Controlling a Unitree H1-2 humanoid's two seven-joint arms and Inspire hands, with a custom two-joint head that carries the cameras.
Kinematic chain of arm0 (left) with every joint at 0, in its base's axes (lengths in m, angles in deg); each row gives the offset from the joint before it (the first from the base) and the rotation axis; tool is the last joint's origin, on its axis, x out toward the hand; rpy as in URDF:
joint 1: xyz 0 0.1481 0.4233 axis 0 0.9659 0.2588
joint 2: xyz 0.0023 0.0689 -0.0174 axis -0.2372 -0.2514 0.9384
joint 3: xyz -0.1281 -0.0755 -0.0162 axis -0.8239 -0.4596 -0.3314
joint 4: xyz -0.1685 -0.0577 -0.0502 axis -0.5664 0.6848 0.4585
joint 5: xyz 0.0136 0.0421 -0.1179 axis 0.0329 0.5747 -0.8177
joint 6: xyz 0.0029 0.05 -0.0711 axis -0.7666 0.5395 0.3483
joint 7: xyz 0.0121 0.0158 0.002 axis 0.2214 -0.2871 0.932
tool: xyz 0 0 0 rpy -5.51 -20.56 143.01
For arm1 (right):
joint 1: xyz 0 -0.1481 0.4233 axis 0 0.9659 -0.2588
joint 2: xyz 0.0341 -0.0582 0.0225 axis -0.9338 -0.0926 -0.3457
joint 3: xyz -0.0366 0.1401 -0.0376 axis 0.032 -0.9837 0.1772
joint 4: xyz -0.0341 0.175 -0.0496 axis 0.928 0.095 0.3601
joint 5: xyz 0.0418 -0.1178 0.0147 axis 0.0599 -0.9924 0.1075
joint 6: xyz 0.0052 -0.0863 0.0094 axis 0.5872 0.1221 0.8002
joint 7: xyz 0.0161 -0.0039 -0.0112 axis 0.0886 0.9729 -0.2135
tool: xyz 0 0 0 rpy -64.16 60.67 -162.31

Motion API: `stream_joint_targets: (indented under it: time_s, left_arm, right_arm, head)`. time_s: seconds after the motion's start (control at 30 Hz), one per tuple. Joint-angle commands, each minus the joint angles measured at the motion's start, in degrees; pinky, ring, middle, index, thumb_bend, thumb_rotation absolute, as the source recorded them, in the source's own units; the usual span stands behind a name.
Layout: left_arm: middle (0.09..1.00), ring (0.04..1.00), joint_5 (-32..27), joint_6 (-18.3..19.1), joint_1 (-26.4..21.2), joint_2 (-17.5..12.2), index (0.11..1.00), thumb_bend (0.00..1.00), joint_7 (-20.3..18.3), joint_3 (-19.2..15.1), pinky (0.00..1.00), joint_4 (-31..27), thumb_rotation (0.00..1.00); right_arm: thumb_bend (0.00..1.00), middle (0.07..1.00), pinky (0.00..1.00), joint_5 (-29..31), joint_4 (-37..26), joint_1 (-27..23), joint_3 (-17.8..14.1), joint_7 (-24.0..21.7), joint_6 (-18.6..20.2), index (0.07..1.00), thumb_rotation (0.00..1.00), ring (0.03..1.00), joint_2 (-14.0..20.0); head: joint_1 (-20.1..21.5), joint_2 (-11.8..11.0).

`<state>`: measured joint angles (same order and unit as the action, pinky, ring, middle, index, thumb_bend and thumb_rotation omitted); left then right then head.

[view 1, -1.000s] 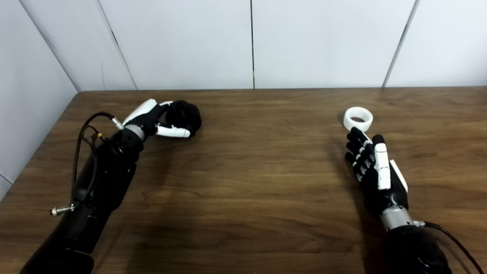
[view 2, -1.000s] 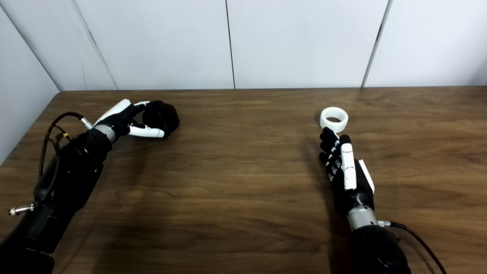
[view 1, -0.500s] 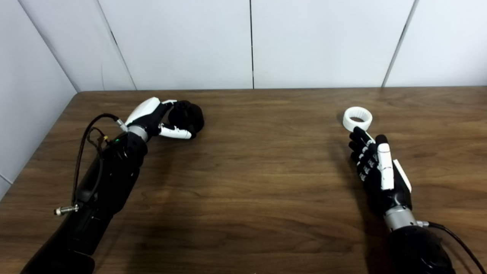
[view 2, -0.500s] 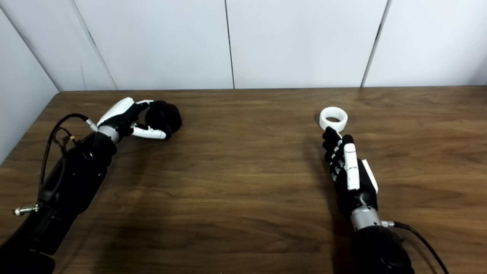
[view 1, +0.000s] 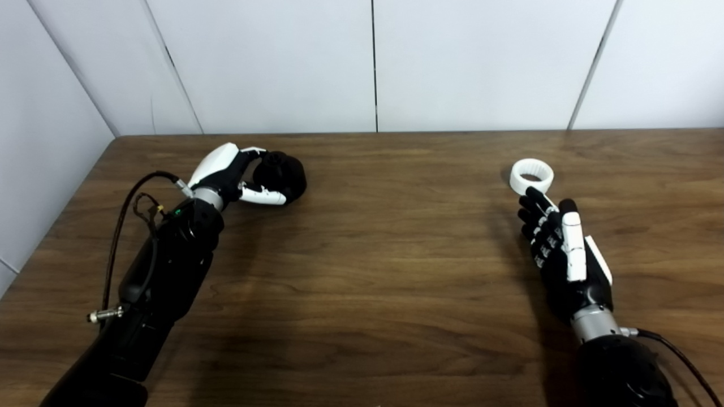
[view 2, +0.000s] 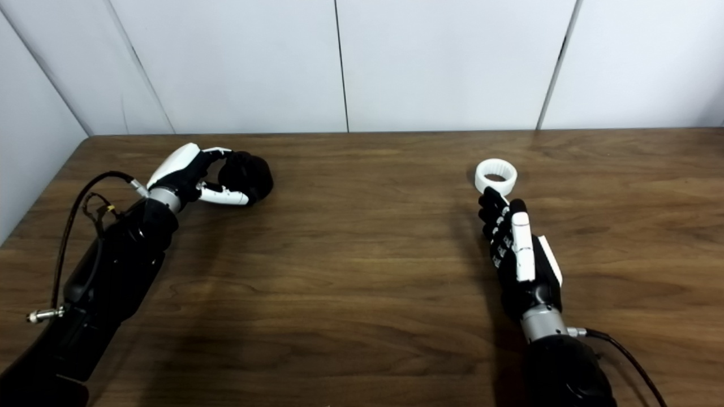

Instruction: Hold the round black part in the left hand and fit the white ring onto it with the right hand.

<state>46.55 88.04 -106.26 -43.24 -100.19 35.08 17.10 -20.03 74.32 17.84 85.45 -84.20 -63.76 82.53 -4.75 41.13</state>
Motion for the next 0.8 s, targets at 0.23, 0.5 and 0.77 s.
stream_joint_targets:
  time_s: [0.23,0.5,0.77]
  left_arm:
    - [0.920,0.985,0.0,-0.5,1.1,-0.7,0.818,0.85,-0.8,0.6,0.85,-4.6,0.33]
    - [0.908,0.976,0.5,-1.7,4.0,0.4,0.810,0.86,0.1,2.0,0.85,-7.8,0.32]
    - [0.907,0.977,0.3,-1.4,6.7,1.4,0.816,0.86,-0.1,2.2,0.86,-9.9,0.31]
  right_arm:
    - [0.54,0.922,1.00,0.6,-1.9,-1.4,-0.2,-0.7,-2.0,0.905,1.00,0.960,0.0]
    - [0.52,0.917,1.00,0.6,-1.9,-1.5,-0.3,-0.4,-1.8,0.897,1.00,0.952,-0.3]
    - [0.53,0.918,1.00,0.8,-1.8,-1.6,-0.3,-0.7,-2.0,0.899,1.00,0.956,-0.1]
  head:
    - [-0.4,0.2]
    - [-0.3,0.2]
    - [-0.4,0.2]
